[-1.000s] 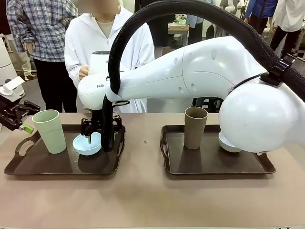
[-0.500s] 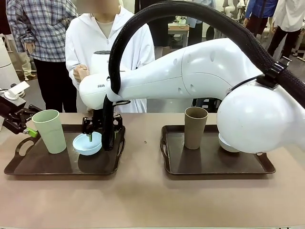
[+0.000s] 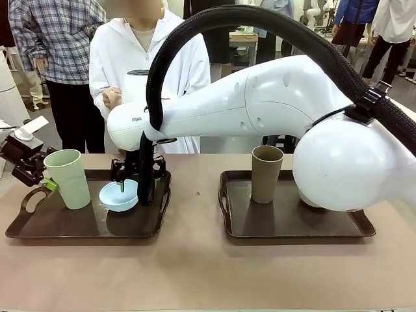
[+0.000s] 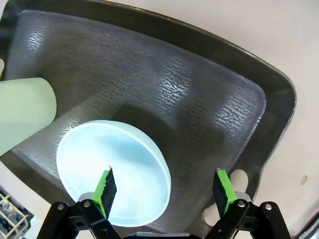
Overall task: Set up a tray with a mat and arrange the tableware.
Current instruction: Pick up the Picnic Bowl and Reusable plastic cup from the Handle tray in front of the human's position and hold them in the air.
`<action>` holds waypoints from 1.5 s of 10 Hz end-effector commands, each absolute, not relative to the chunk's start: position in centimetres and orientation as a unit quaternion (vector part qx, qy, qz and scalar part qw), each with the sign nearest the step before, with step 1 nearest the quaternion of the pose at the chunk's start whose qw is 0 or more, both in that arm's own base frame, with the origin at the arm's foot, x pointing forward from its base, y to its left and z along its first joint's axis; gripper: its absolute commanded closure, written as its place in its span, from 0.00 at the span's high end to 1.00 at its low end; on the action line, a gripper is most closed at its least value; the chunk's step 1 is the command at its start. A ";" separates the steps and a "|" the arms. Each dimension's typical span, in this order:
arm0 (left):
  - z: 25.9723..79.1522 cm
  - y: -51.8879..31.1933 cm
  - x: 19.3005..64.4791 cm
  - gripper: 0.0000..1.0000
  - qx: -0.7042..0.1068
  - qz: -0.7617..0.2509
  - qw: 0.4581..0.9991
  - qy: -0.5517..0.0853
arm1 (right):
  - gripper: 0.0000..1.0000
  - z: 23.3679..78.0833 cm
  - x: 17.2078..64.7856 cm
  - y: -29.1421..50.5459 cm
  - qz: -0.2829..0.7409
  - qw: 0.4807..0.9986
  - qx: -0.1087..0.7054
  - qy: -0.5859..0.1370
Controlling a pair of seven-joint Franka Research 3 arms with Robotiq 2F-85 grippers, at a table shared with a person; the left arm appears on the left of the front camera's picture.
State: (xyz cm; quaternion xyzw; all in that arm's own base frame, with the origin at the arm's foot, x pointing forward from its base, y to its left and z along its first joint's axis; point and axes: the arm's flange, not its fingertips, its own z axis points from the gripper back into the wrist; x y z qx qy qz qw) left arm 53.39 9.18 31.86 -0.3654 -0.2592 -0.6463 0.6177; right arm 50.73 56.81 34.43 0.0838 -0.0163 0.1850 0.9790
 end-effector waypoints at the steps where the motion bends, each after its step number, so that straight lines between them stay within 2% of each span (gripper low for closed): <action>1: 31.1 8.6 53.7 1.00 -0.358 -0.652 0.607 -0.279 | 1.00 34.4 51.2 57.9 0.170 0.983 0.066 -0.035; 9: 29.2 7.4 53.8 1.00 -0.363 -0.654 0.609 -0.266 | 1.00 33.7 51.4 57.9 0.172 0.982 0.071 -0.028; 10: 29.3 7.4 53.8 0.47 -0.364 -0.654 0.607 -0.268 | 0.45 33.8 51.4 57.9 0.181 0.981 0.068 -0.027; 11: 29.3 7.5 53.8 0.47 -0.364 -0.654 0.606 -0.268 | 0.42 33.7 51.3 58.0 0.181 0.981 0.068 -0.027; 12: 29.3 7.5 53.8 0.00 -0.365 -0.653 0.606 -0.268 | 0.00 33.7 51.3 58.0 0.182 0.981 0.067 -0.026; 13: 29.3 7.6 53.8 0.43 -0.366 -0.651 0.609 -0.268 | 0.00 33.7 51.3 58.1 0.182 0.981 0.067 -0.025; 14: 29.3 7.6 53.8 0.00 -0.367 -0.650 0.609 -0.267 | 0.00 33.6 51.3 58.1 0.182 0.981 0.067 -0.024; 15: 29.3 7.6 53.8 0.00 -0.367 -0.648 0.611 -0.268 | 0.15 33.5 51.3 58.1 0.183 0.981 0.066 -0.024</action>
